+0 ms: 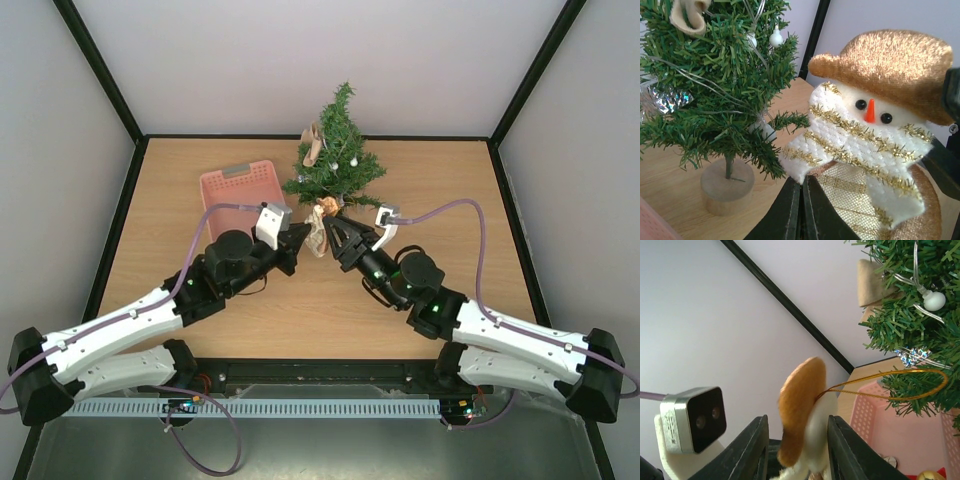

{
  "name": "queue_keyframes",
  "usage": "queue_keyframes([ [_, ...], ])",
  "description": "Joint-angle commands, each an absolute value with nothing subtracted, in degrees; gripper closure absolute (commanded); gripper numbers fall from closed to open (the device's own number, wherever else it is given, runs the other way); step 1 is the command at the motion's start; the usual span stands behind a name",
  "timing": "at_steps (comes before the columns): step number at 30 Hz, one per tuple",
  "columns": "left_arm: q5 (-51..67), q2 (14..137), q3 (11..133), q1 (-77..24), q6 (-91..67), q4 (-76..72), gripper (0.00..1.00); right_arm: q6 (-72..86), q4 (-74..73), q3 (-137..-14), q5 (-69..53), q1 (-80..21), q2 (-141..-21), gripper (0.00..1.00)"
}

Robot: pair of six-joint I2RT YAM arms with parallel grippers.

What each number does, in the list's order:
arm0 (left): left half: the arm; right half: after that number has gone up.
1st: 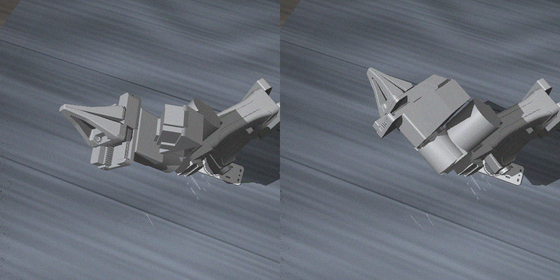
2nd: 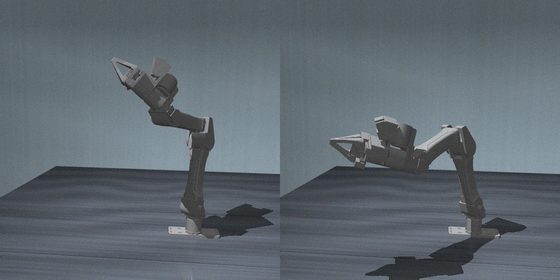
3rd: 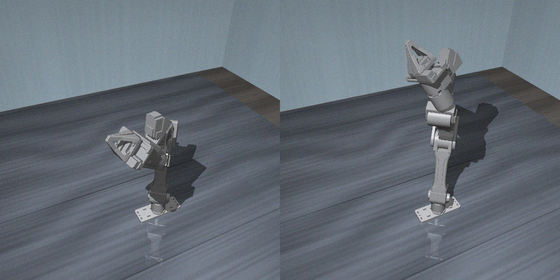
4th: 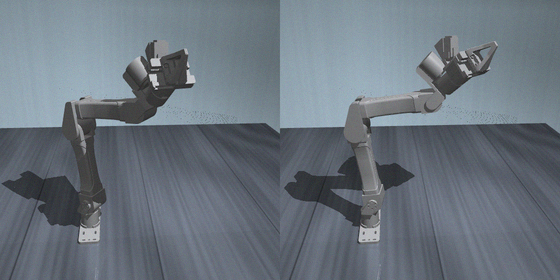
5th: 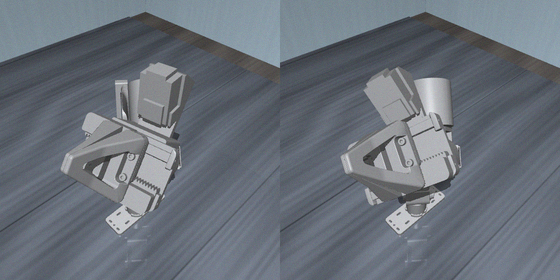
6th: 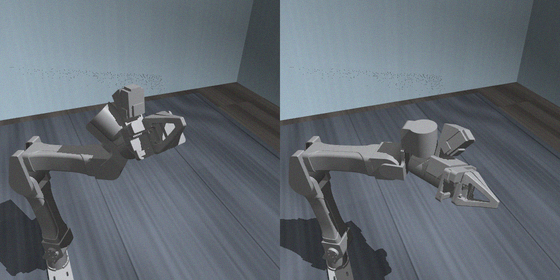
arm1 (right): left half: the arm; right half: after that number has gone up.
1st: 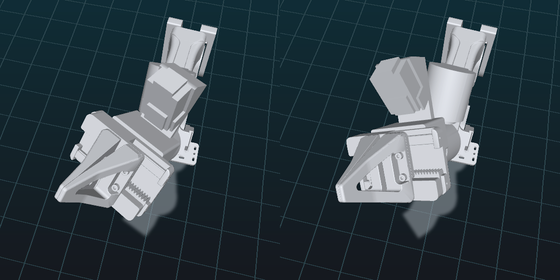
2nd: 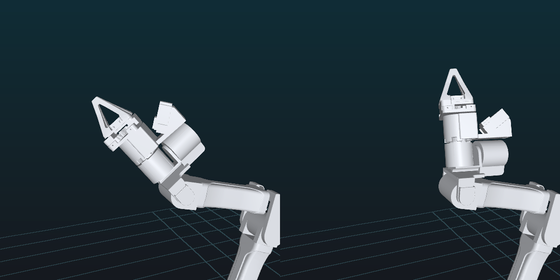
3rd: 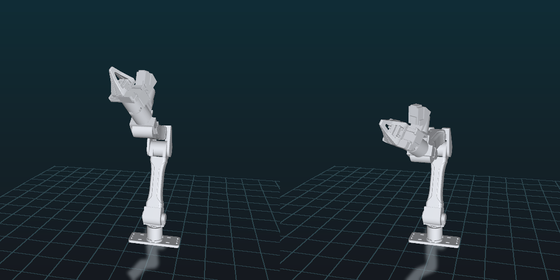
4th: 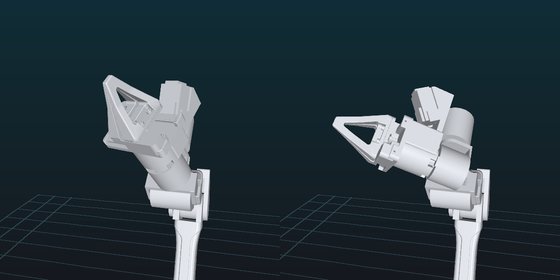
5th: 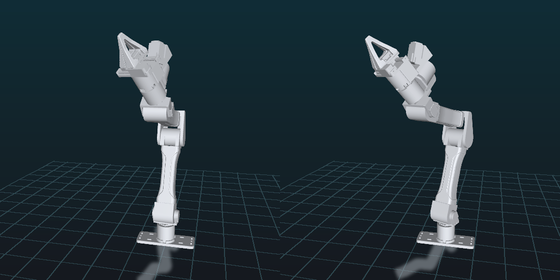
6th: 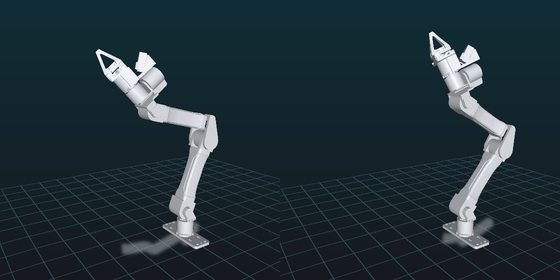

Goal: Decorate the small christmas tree
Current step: Hang the decoration item on the Christmas tree.

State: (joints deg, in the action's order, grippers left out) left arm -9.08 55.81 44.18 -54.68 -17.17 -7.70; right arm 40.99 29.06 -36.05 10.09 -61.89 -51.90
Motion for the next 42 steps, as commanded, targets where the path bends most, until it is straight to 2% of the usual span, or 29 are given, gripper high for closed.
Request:
queue_keyframes([
  [1, -8.53, 54.18, 42.91, -54.67, -18.01, -10.62, 0.98, 38.13, 30.50, -38.89, 11.53, -62.07, -53.04, 0.73],
  [2, -8.39, 53.98, 42.82, -54.67, -18.02, -10.64, 0.98, 37.33, 30.38, -39.19, 11.07, -62.08, -53.37, 0.78],
  [3, -8.29, 53.91, 42.84, -54.67, -17.95, -10.64, 0.98, 36.70, 30.41, -39.42, 10.33, -62.10, -53.74, 0.90],
  [4, -8.20, 53.83, 42.81, -54.67, -17.95, -10.57, 0.98, 34.50, 30.37, -39.64, 9.62, -62.06, -54.05, 0.97],
  [6, -8.12, 53.49, 42.87, -54.67, -17.99, -10.19, 0.96, 30.90, 29.45, -40.02, 8.55, -62.06, -54.35, 0.98],
  [7, -8.05, 53.22, 42.88, -54.67, -18.14, -9.89, 0.92, 26.81, 28.60, -40.15, 7.94, -62.07, -54.40, 0.98],
  [10, -6.71, 51.57, 42.57, -54.62, -18.23, -8.40, 0.69, 15.00, 21.67, -40.13, 5.46, -62.03, -52.90, 0.98],
  [12, -4.15, 49.42, 41.28, -54.46, -18.34, -8.31, 0.59, 8.22, 14.87, -40.33, 5.26, -62.03, -50.60, 0.98],
  [17, 6.22, 43.85, 36.96, -50.73, -20.98, -9.76, 0.45, -8.29, 3.96, -38.25, 0.96, -62.02, -44.06, 0.98],
  [23, 23.22, 44.24, 38.45, -41.29, -21.15, -8.77, 0.44, -21.11, -12.89, -45.12, -4.52, -61.96, -46.17, 0.98],
  [27, 31.77, 47.15, 43.62, -39.12, -18.61, -4.79, 0.45, -26.45, -21.67, -50.30, -6.42, -61.97, -49.43, 0.98],
  [34, 41.97, 53.35, 49.61, -39.11, -14.71, 0.62, 0.49, -30.78, -20.13, -50.04, -10.95, -61.96, -47.85, 0.98],
  [42, 43.02, 54.83, 49.08, -39.11, -15.04, 0.66, 0.50, -30.15, -18.81, -50.16, -11.31, -61.96, -48.46, 0.98],
])
